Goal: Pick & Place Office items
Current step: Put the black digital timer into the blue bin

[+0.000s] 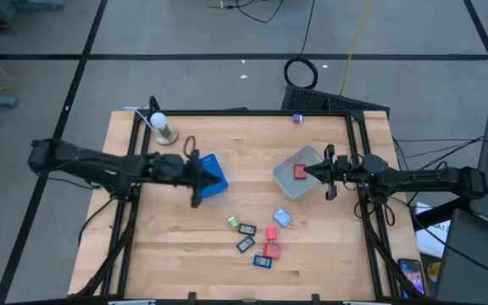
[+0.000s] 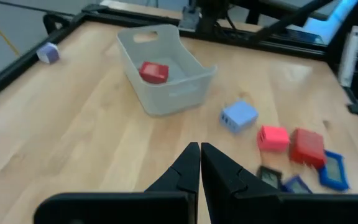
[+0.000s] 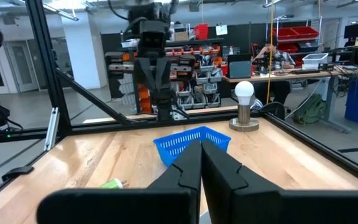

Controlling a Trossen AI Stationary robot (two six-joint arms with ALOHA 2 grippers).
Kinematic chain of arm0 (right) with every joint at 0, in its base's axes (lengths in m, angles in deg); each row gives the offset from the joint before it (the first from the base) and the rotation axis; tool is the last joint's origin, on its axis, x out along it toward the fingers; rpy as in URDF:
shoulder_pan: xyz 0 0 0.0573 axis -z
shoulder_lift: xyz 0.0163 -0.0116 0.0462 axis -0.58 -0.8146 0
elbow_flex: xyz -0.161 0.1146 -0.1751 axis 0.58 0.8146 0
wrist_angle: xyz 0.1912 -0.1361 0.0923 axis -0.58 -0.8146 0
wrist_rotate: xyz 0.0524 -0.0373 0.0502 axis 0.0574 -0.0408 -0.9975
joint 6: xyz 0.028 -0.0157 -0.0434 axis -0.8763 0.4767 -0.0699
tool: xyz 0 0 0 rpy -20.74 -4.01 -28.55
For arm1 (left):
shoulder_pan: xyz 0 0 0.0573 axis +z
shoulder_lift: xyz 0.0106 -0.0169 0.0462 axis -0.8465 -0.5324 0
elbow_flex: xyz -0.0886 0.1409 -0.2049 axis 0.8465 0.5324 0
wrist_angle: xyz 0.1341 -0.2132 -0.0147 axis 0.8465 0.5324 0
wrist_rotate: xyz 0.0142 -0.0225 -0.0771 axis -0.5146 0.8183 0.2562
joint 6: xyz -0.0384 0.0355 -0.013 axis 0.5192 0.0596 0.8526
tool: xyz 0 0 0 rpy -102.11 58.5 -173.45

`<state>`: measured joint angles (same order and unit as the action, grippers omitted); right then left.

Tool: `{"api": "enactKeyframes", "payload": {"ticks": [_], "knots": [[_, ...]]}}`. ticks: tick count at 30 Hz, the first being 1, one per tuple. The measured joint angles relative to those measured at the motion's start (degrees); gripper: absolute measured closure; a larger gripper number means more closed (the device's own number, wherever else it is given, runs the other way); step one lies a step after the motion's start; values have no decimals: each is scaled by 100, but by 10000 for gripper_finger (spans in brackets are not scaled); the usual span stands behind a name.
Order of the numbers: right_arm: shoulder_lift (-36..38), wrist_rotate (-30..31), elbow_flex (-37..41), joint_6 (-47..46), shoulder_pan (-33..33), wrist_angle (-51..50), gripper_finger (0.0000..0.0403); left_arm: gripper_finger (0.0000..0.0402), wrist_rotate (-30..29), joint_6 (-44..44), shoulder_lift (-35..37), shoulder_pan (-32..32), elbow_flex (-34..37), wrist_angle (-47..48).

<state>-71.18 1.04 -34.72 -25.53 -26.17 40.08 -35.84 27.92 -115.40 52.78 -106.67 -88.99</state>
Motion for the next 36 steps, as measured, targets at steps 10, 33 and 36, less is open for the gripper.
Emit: {"api": "enactKeyframes", "payload": {"ticks": [10,33,36], "knots": [[-7,-17,0,-7,0,213,401,376,-389,868,-2069,-924,-1560,637],[-9,-20,0,156,0,150,401,196,506,-1140,-4968,-1002,-4348,3268],[-9,2,0,186,0,166,401,194,551,-1191,-4952,-1038,-4355,3308]]}}
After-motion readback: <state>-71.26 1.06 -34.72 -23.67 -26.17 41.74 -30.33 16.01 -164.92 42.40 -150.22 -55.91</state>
